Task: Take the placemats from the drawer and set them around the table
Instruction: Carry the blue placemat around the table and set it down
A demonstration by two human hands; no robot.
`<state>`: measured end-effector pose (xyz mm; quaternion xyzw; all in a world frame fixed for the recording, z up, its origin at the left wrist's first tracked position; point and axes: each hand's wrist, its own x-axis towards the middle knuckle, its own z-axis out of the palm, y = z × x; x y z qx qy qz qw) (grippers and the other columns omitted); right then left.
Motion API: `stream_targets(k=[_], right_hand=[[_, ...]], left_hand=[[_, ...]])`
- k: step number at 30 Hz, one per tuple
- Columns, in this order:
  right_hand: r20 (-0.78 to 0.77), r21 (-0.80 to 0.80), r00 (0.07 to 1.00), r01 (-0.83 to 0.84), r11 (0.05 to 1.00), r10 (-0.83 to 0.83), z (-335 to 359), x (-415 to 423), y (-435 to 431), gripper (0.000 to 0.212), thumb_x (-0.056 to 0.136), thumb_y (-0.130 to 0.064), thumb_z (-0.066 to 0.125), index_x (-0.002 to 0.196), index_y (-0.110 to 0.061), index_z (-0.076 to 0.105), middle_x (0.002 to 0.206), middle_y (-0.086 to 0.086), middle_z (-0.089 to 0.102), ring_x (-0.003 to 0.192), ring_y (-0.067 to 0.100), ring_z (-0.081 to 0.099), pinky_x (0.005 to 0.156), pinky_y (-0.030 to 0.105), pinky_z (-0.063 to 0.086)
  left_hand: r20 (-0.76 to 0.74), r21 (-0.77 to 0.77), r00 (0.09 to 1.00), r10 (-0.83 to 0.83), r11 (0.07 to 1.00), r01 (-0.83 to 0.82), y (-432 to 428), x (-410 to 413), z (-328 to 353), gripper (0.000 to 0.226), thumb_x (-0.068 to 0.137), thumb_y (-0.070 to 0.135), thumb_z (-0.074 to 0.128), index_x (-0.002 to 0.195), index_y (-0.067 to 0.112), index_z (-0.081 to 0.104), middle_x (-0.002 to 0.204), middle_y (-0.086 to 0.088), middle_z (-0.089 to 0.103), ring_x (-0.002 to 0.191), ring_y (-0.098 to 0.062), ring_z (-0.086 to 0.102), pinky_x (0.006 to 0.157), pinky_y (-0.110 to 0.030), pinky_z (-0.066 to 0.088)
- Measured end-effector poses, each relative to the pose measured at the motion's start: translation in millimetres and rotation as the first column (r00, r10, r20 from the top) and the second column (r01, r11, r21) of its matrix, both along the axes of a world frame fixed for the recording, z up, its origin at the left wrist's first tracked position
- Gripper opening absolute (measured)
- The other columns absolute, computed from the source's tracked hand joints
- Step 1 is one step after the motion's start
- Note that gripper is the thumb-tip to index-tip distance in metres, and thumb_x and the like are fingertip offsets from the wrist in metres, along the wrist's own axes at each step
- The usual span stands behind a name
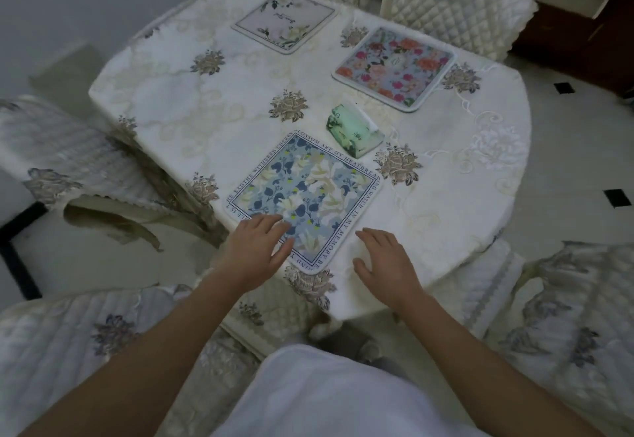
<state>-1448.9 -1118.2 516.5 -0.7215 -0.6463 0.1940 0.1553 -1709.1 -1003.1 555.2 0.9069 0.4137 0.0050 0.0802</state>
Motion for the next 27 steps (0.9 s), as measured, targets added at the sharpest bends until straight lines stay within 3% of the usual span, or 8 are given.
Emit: stream_targets(k=[12,15,18,23,27], right_hand=[[-0.012,-0.033,0.995,0.098,0.995,-0.098,5.6,0.5,95.2,0.058,0.094,-0.034,0.054,0.147,-0.016,0.038,0.15,0.004,0.041,0.139,0.021,0.032,0.112,0.038,0.033],[0.021,-0.063,0.994,0.108,0.992,-0.107,-0.6,-0.4,126.3,0.061,0.095,-0.036,0.052,0.149,-0.013,0.035,0.153,0.006,0.036,0.141,0.023,0.028,0.116,0.035,0.024],[0.066,-0.07,0.992,0.109,0.992,-0.105,-9.7,-1.1,158.7,0.064,0.095,-0.038,0.051,0.15,-0.012,0.032,0.155,0.008,0.033,0.143,0.025,0.026,0.118,0.034,0.017],[0.085,-0.049,0.99,0.119,0.992,-0.114,-29.4,-2.7,204.4,0.062,0.093,-0.037,0.051,0.148,-0.012,0.036,0.153,0.011,0.037,0.141,0.028,0.031,0.118,0.042,0.024],[0.07,-0.06,0.985,0.163,0.985,-0.159,-44.3,-6.6,213.2,0.062,0.096,-0.041,0.046,0.151,-0.016,0.032,0.158,0.006,0.03,0.147,0.024,0.021,0.121,0.043,0.015]], left_hand=[[0.046,-0.116,0.997,-0.057,0.991,0.062,114.7,32.1,-13.8,0.057,0.1,0.053,0.028,0.139,0.019,0.053,0.145,-0.007,0.051,0.133,-0.028,0.045,0.107,-0.047,0.039],[0.013,-0.162,0.997,-0.075,0.984,0.077,150.0,48.4,-24.6,0.065,0.098,0.058,0.021,0.143,0.021,0.048,0.151,-0.006,0.045,0.137,-0.028,0.04,0.11,-0.047,0.036],[-0.037,-0.199,0.99,-0.135,0.972,0.125,181.3,65.7,-42.1,0.071,0.096,0.062,0.014,0.149,0.022,0.04,0.158,-0.005,0.036,0.144,-0.028,0.033,0.115,-0.047,0.03],[-0.026,-0.173,0.959,-0.284,0.946,0.275,215.7,92.1,-62.6,0.067,0.098,0.058,0.02,0.149,0.02,0.042,0.158,-0.007,0.035,0.144,-0.029,0.032,0.116,-0.044,0.026],[0.005,-0.187,0.924,-0.383,0.907,0.377,229.1,102.5,-74.8,0.06,0.103,0.054,0.026,0.153,0.023,0.033,0.164,-0.002,0.021,0.149,-0.021,0.018,0.118,-0.041,0.017]])
